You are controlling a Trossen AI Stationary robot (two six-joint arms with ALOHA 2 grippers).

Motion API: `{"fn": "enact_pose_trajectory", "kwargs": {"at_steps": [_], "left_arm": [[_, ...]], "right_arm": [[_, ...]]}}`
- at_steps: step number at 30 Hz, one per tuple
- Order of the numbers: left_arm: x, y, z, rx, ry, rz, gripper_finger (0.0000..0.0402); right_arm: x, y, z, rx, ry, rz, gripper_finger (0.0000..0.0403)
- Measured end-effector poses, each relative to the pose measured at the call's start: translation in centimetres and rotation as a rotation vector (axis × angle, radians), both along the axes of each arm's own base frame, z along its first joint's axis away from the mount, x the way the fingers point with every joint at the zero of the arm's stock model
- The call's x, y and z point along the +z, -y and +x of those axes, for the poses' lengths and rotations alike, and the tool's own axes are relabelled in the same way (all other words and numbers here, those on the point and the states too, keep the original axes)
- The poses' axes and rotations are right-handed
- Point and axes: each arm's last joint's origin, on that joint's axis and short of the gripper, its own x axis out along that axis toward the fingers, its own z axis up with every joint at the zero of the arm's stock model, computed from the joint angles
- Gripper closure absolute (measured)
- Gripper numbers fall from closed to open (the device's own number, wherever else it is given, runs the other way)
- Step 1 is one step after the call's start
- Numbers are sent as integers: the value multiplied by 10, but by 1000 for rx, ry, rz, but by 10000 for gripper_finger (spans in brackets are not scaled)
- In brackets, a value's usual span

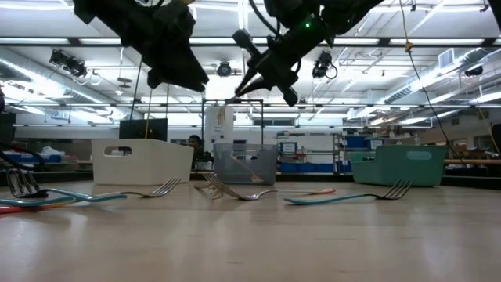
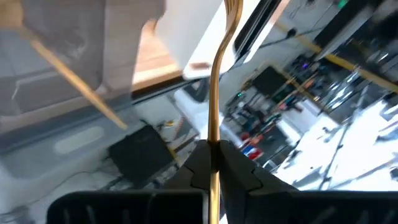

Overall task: Sort silverware by color (type)
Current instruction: Put the yellow fork into the black bin

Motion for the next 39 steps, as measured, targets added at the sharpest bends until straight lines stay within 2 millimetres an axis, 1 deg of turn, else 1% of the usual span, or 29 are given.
{"fn": "enact_pose_trajectory", "kwargs": {"at_steps": [6, 10, 14, 20, 26, 32, 39], "left_arm": [[17, -12, -12, 67, 86, -32, 256], [14, -17, -12, 121, 81, -46, 256], [8, -18, -5, 126, 62, -46, 256], [11, -19, -1, 138, 120, -59, 256], [17, -18, 2, 101, 190, -87, 256], [17, -17, 2, 101, 195, -111, 256], [16, -17, 2, 102, 188, -112, 256]], "right_arm": [[0, -27, 5, -14, -25, -76, 383], [0, -39, 6, -32, -19, -82, 383], [0, -52, 8, -11, -15, -74, 383], [1, -68, 10, 58, -9, -79, 383], [4, -79, 12, 101, 18, -99, 383], [7, -87, 14, 115, 53, -103, 383], [12, -91, 16, 120, 105, -106, 383]]}}
